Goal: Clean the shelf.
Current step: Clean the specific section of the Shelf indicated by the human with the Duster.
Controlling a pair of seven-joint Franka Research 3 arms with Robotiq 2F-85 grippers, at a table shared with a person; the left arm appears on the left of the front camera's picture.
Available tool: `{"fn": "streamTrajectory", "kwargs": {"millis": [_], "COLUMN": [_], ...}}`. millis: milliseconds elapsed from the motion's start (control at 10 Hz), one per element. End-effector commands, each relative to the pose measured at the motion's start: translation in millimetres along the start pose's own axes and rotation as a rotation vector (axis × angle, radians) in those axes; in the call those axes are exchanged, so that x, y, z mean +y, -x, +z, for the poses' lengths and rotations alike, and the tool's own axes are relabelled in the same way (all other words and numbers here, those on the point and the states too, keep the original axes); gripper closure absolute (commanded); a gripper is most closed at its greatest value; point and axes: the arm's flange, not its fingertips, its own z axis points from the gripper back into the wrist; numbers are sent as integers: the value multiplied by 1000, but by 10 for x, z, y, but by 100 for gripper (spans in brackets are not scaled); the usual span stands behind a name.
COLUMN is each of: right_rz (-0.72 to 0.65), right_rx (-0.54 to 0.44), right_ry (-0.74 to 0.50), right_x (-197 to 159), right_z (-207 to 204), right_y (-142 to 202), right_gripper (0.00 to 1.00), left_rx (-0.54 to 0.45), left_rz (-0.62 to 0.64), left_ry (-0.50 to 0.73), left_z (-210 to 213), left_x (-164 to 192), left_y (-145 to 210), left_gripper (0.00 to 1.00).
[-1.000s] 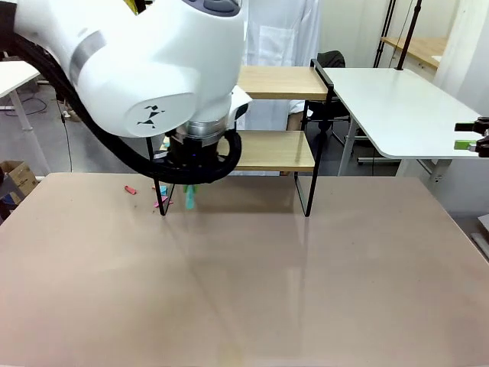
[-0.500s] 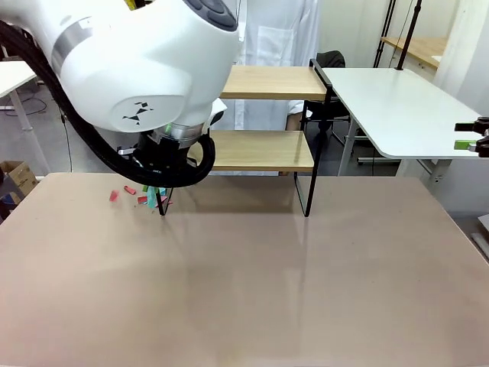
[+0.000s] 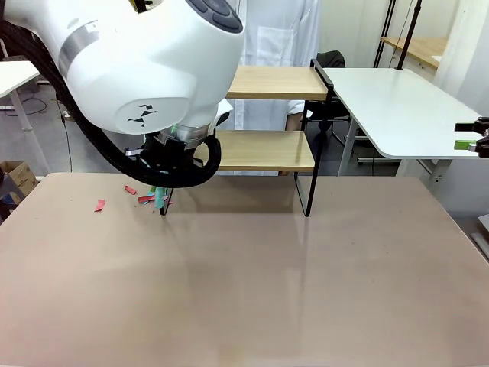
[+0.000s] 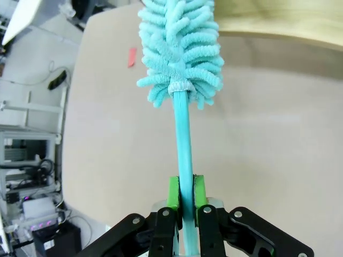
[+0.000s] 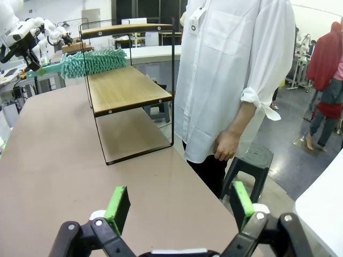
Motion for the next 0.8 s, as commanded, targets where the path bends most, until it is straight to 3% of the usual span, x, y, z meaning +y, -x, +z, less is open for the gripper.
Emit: {"fn": "streamTrajectory", "kwargs": {"millis": [0, 200, 700], "right_rz": [-12, -12, -12], "right_rx": [25, 25, 25], "right_ry": [9, 9, 9], "right_x": [10, 10, 10], "right_z": [-23, -23, -23], "right_y": [-72, -72, -72], "right_gripper": [0, 0, 0], "left_rx": [-48, -82, -187], "left_rz": [-30, -74, -340], "left_ry": [145, 235, 470], "left_z": [57, 57, -53], "left_x": [108, 212, 594], "left_y": [-34, -23, 45], "left_gripper": [87, 87, 87]}}
